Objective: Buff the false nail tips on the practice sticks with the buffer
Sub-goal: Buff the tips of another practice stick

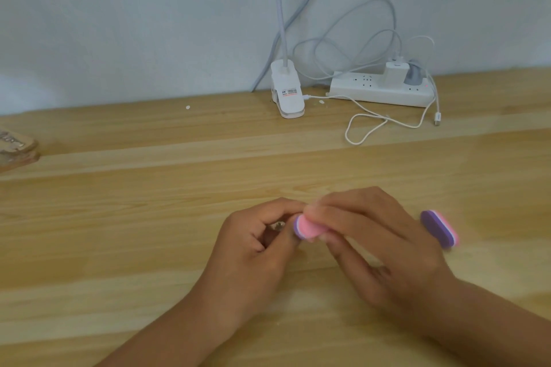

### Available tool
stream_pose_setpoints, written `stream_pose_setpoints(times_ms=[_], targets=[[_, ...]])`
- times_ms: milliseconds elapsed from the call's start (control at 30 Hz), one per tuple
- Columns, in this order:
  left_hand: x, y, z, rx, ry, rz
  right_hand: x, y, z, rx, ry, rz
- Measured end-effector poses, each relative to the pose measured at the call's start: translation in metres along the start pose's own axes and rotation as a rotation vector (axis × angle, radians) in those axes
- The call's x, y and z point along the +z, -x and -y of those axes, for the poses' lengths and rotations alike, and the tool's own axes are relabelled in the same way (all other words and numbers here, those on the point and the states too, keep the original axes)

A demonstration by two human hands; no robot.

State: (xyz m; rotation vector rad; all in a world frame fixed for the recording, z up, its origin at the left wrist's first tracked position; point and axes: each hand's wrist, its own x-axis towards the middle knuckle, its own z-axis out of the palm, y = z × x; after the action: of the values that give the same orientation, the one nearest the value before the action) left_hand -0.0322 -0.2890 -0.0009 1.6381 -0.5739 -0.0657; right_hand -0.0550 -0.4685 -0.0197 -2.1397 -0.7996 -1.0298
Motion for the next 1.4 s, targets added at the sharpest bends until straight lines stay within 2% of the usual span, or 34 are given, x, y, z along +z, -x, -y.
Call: stream_pose_setpoints(times_ms=[133,233,367,500,633,767,833,933,1067,1200,1333,1400], targets=[[-0.001,0.000,0.000,-0.040,0.025,-0.001,-0.006,-0.002,-0.008,0.106,0.044,-0.051],[0.000,0.000,-0.004,0.000,0.008,0.038,-0.003,0.001,-0.002,-0.013,0.006,-0.001],[-0.003,0.001,0.001,-0.039,-0.006,0.016,-0.006,-0.002,-0.010,0.079,0.058,-0.033],[-0.001,0.001,-0.001,-0.020,0.015,0.033,-0.005,0.000,-0.002,-0.037,-0.016,0.015],[-0.003,0.002,-0.002,-0.026,0.074,0.047,-0.009,-0.003,-0.010,0.123,0.038,-0.052],[-0.005,0.001,-0.005,-0.049,0.153,0.126,-0.006,0.002,0.001,-0.034,-0.024,-0.019],[-0.008,0.001,-0.003,-0.070,0.179,0.136,-0.005,0.001,-0.004,-0.019,-0.003,-0.007],[-0.010,0.000,-0.003,-0.102,0.231,0.132,-0.009,-0.001,-0.009,0.050,0.024,-0.085],[-0.010,0.000,-0.001,-0.122,0.262,0.169,-0.004,0.004,-0.006,-0.066,-0.031,0.004],[-0.012,0.000,-0.002,-0.137,0.251,0.166,-0.005,-0.001,-0.011,0.066,-0.009,-0.072],[-0.011,0.000,0.000,-0.115,0.245,0.165,-0.001,0.002,-0.006,-0.039,-0.031,0.013],[-0.014,0.000,-0.001,-0.071,0.226,0.121,-0.004,0.000,-0.016,0.108,0.018,0.005]])
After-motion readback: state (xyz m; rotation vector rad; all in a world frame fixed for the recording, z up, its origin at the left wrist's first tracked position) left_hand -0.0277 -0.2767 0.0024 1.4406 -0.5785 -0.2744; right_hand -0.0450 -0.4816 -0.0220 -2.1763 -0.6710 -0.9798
